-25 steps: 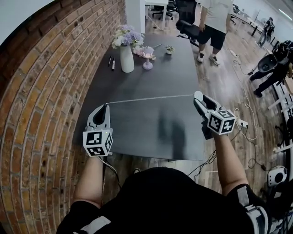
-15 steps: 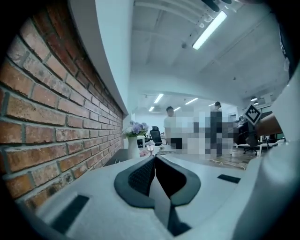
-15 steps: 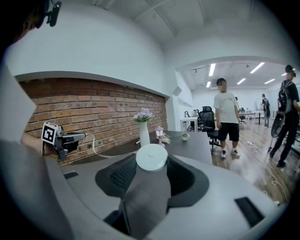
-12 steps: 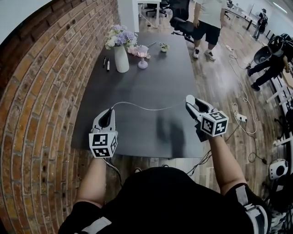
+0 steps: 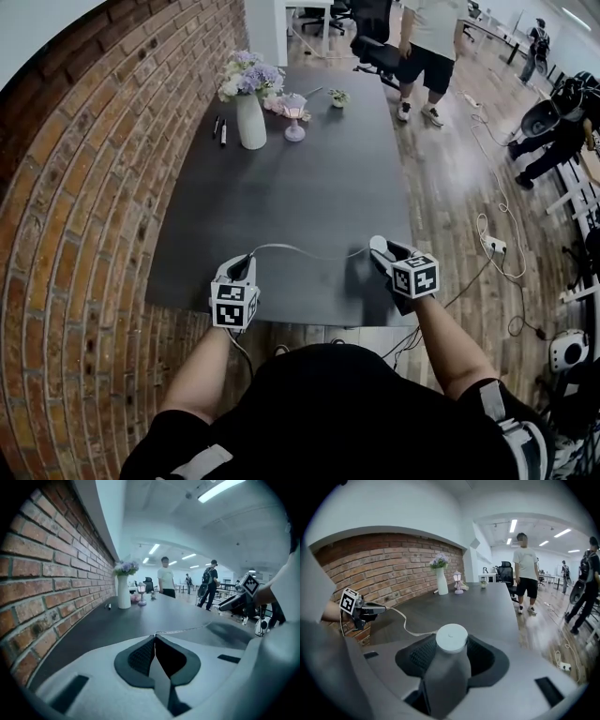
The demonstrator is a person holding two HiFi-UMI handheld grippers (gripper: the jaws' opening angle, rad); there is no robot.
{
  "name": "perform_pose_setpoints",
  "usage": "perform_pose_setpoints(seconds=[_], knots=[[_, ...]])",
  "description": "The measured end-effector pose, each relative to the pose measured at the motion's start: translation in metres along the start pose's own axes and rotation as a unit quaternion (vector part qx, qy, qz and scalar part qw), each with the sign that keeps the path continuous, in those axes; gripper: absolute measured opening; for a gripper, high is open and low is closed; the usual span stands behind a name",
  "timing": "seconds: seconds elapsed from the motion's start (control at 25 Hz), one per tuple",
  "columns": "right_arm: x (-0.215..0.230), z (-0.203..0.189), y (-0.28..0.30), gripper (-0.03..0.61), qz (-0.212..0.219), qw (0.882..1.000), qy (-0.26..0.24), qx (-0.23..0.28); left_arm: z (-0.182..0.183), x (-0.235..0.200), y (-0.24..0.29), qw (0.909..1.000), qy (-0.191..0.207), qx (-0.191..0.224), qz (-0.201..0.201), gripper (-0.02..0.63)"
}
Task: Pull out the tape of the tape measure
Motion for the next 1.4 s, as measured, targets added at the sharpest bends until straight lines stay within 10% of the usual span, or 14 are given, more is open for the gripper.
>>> perform_pose_setpoints(seconds=[0.36, 0.84, 1.08, 1.24, 1.4], knots=[[-0.004, -0.041, 0.021, 0.204, -0.016, 0.997, -0.008, -0.079, -0.043, 0.016, 0.016, 0.9933, 0.028, -0.109, -0.024, 0.012], [0.002, -0.05, 0.024, 0.226, -0.013, 0.993, -0.022, -0.119, -0.053, 0.0, 0.012, 0.9888, 0.033, -0.146, 0.005, 0.066], [0.026, 0.003, -0.017, 0.253, -0.034, 0.996, 0.042, 0.076, -0.03, -0.052, -0.017, 0.9888, -0.079, -0.014, 0.126, 0.101], [0.037, 0.044, -0.045, 0.02, -0.08, 0.98, 0.061, 0.173, 0.018, -0.064, -0.035, 0.9808, -0.084, 0.087, 0.153, 0.049], [0.028, 0.066, -0.055, -0.002, -0.062, 0.975, 0.048, 0.209, 0.056, -0.056, -0.044, 0.9749, -0.081, 0.158, 0.135, 0.011]])
Point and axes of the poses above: the fingertips, and each gripper's own axes: y forward along the fingers, x to its right, z out of its top, the point moved 10 cm from there along -y, backward along the fingers, and after that the axes turned 7 degrees about y, right-handed, at the moved point
